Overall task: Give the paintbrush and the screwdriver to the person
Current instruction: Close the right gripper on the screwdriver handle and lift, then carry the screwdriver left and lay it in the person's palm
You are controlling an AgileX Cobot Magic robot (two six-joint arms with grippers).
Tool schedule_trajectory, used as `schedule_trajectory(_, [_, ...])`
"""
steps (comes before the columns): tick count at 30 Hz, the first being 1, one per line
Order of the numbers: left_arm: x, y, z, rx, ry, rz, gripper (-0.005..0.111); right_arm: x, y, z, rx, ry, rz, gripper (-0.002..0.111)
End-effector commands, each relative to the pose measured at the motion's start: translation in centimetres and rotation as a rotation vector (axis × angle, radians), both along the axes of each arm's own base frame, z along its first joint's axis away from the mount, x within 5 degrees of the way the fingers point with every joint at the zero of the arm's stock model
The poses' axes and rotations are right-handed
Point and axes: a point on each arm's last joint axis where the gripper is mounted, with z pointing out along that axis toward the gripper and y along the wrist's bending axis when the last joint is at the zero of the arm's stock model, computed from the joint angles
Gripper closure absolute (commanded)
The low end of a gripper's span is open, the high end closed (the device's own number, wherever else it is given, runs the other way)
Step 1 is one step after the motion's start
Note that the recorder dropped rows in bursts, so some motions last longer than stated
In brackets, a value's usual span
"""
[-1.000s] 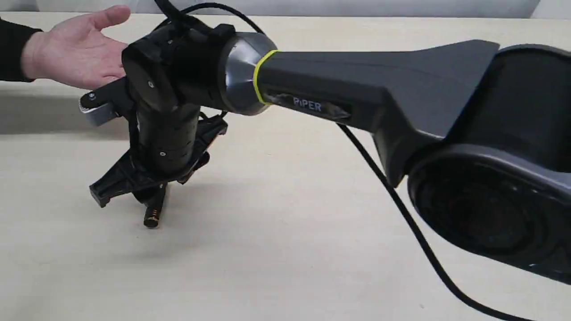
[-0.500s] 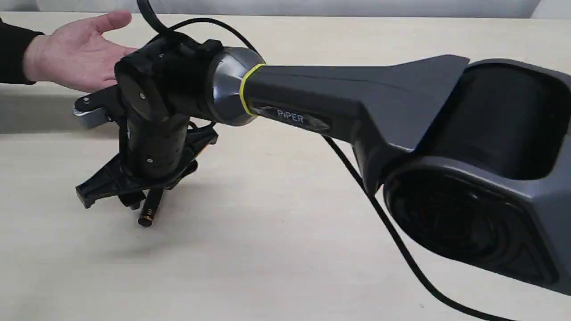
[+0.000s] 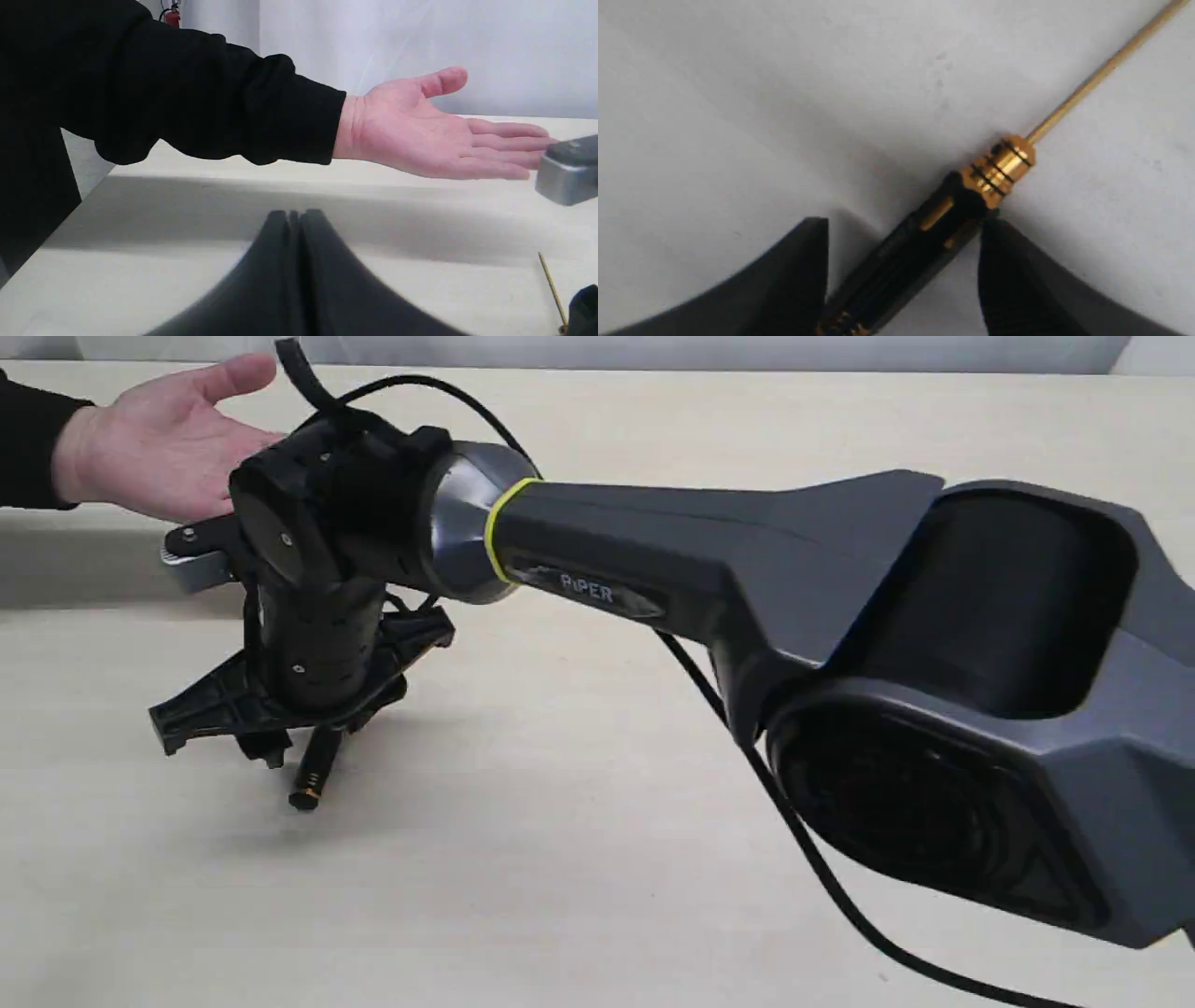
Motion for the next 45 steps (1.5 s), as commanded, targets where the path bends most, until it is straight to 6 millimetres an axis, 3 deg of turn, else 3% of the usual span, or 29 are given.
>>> schedule_trajectory(1, [0.0,-0.1,0.0,-0.005,-0.011,-0.009,0.107,0.1,-0.1,-0.6,-0.019,0.011,-0.017,0.056])
schedule_trajectory(7, [0.0,-0.1,0.0,-0.005,-0.011,-0.009,0.107,0.1,-0.2,-1.0,-0.032,0.018,-0.026,0.057])
schedule_trajectory(18, [0.0,-0.1,0.0,-0.005,-0.011,-0.009,0.107,0.0,-1.2,-1.1,-0.154,0.002,0.05,0.104])
schedule_trajectory(22, [0.0,-0.1,0.0,-0.005,-0.011,-0.009,0.107,0.1,-1.1,-0.8,-0.145,-0.014,0.078,0.104])
schedule_trajectory(29, [0.0,-0.1,0.0,-0.003,-0.01,-0.009,0.107,-0.4,-1.4,1.6,-0.148,-0.023,0.159,0.104])
schedule_trajectory(35, [0.0,-0.1,0.1,-0.003,-0.013,-0.009,0.107,-2.7,-0.7,4.4,-0.165,-0.041,0.276,0.104])
schedule_trajectory(41, [0.0,-0.1,0.1,-0.003,-0.013,-0.009,0.107,-5.8,0.9,8.1,-0.092,-0.123,0.372,0.104])
schedule_trajectory(45, [0.0,-0.1,0.1,-0.003,-0.013,-0.009,0.107,-5.7,1.1,10.6,0.009,-0.21,0.362,0.104])
